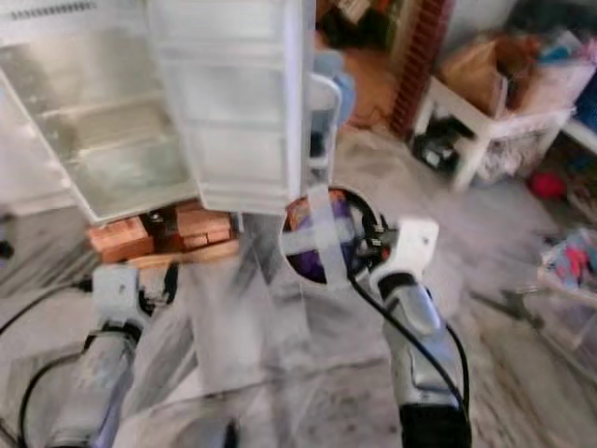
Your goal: Restocking fridge
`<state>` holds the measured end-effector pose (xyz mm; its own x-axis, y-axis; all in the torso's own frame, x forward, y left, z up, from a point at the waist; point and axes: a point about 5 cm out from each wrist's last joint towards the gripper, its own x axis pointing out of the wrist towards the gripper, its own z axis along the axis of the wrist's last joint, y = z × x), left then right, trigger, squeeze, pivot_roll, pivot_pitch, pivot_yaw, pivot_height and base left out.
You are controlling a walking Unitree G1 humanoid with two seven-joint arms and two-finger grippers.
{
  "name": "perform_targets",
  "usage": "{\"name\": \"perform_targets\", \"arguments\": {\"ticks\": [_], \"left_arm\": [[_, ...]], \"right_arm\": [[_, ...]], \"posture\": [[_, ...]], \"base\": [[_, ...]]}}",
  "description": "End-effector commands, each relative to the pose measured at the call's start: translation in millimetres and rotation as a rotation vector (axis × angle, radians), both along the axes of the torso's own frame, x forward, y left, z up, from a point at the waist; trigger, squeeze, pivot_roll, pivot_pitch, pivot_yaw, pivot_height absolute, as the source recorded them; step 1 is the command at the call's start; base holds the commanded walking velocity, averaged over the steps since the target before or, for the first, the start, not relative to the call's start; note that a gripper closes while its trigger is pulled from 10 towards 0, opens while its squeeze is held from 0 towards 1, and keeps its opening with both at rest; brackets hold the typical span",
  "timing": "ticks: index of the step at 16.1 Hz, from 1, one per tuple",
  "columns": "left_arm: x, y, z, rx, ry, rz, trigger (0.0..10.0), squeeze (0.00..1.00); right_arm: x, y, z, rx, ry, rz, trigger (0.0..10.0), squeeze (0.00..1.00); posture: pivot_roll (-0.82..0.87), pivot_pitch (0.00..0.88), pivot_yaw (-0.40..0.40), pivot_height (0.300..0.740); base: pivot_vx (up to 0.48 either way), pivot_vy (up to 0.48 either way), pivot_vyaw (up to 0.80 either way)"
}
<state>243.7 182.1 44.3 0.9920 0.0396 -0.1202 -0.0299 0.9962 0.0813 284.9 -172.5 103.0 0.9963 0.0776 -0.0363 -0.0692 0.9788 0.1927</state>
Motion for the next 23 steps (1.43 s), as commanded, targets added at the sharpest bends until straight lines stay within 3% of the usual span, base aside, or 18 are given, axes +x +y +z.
{"name": "perform_targets", "arguments": {"ticks": [1, 6, 23], "left_arm": [[0.2, 6.4, 3, 0.011, -0.008, 0.015, 10.0, 0.0], [5.4, 5.2, 7, 0.023, -0.024, 0.01, 10.0, 0.0], [8.3, 2.7, 9, 0.02, -0.042, -0.011, 10.0, 0.0]], "right_arm": [[-1.1, 5.4, -2, 0.014, 0.015, 0.016, 10.0, 0.0], [-3.9, 15.8, -11, 0.094, 0.07, 0.068, 10.0, 0.0], [-5.4, 21.4, -18, 0.077, 0.112, 0.068, 10.0, 0.0]], "posture": [[0.08, 0.045, -0.038, 0.74], [0.09, 0.049, -0.04, 0.74], [0.09, 0.041, -0.039, 0.74]], "base": [[0.0, 0.0, 0.0], [0.0, 0.286, 0.0], [0.0, 0.476, 0.0]]}}
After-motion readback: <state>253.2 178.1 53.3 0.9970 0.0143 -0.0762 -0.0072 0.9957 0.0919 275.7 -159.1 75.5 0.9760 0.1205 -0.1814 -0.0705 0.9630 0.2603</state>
